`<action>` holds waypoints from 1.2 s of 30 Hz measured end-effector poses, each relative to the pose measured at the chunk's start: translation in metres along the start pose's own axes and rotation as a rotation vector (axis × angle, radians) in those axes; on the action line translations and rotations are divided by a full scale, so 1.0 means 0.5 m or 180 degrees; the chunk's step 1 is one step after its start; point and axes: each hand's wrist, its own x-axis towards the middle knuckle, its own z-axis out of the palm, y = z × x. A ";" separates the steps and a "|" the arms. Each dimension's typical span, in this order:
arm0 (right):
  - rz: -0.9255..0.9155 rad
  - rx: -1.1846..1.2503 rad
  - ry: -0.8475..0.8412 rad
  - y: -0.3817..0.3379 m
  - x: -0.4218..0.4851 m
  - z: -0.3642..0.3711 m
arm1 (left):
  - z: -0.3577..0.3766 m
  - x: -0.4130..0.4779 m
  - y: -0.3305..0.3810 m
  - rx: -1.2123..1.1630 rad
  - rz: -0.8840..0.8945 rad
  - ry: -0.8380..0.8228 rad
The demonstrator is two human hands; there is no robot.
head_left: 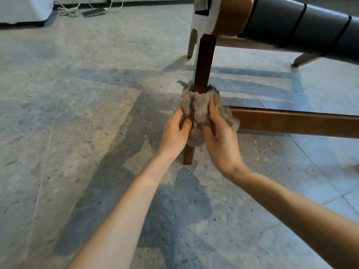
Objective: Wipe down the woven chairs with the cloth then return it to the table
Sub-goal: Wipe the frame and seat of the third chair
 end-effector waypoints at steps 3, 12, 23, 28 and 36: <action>0.0105 -0.0091 -0.0063 0.030 -0.043 0.008 | -0.004 -0.029 -0.043 0.0311 -0.0054 -0.0022; 0.0142 -0.0244 0.0233 0.055 -0.075 0.062 | 0.002 -0.056 -0.105 0.0655 -0.0406 -0.0264; 0.0729 -0.0473 -0.0102 0.073 -0.098 0.025 | 0.016 -0.130 -0.112 0.0833 -0.0631 0.0297; -0.0099 -0.0449 0.0979 0.003 -0.086 -0.058 | 0.046 -0.160 -0.023 0.0169 0.0343 0.1239; 0.0398 -0.1667 0.0609 0.001 -0.006 -0.183 | 0.087 -0.070 0.066 0.2004 0.1482 0.0427</action>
